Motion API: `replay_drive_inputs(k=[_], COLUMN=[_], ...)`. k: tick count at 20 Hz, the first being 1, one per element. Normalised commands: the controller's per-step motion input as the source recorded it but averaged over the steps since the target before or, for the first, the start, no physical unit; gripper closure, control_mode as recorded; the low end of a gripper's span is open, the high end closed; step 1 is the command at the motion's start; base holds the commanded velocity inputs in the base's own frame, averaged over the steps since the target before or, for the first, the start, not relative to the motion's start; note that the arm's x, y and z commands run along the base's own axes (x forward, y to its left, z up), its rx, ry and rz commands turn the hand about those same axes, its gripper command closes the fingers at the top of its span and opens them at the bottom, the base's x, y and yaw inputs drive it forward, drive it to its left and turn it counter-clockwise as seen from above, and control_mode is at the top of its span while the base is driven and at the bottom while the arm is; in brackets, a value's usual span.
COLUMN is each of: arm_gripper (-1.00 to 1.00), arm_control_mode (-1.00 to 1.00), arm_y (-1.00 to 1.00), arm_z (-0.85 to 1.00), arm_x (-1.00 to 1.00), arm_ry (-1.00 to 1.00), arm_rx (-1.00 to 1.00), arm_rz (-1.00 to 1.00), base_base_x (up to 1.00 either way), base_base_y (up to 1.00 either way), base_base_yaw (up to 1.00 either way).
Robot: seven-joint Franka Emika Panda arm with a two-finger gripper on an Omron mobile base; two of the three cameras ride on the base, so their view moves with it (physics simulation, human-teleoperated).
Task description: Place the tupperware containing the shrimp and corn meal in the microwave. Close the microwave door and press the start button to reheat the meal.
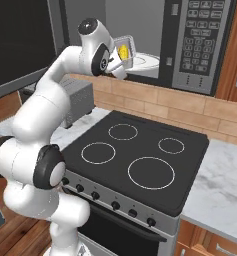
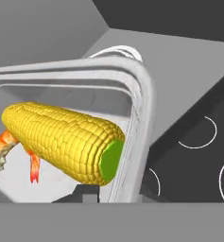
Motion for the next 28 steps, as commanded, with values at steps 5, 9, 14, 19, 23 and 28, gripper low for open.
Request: replay_drive_inputs(k=[5,9,14,19,23,28], arm_gripper=[1.00,1.00,-1.00,-1.00,-1.00,-1.00], arm_control_mode=[-1.00,-1.00,-1.00,-1.00,-1.00,-1.00], arm_y=[-0.25,-0.11,-0.03,-0.03,0.00,0.00], arm_z=[0.00,0.00,-0.01,-0.18,-0.30,-0.02], arm_x=[0.74,0.68,0.54,0.19,-0.07,-0.55], arm_ry=[0.02,0.01,0.00,-0.03,-0.21,-0.27], arm_rx=[0.01,0.00,0.00,0.00,0.00,0.00], arm_rz=[-0.02,-0.02,-0.07,-0.12,-0.06,-0.01], base_base_x=[0.00,0.00,0.00,0.00,0.00,0.00], base_base_y=[0.00,0.00,0.00,0.00,0.00,0.00], base_base_yaw=[0.00,0.00,0.00,0.00,0.00,0.00])
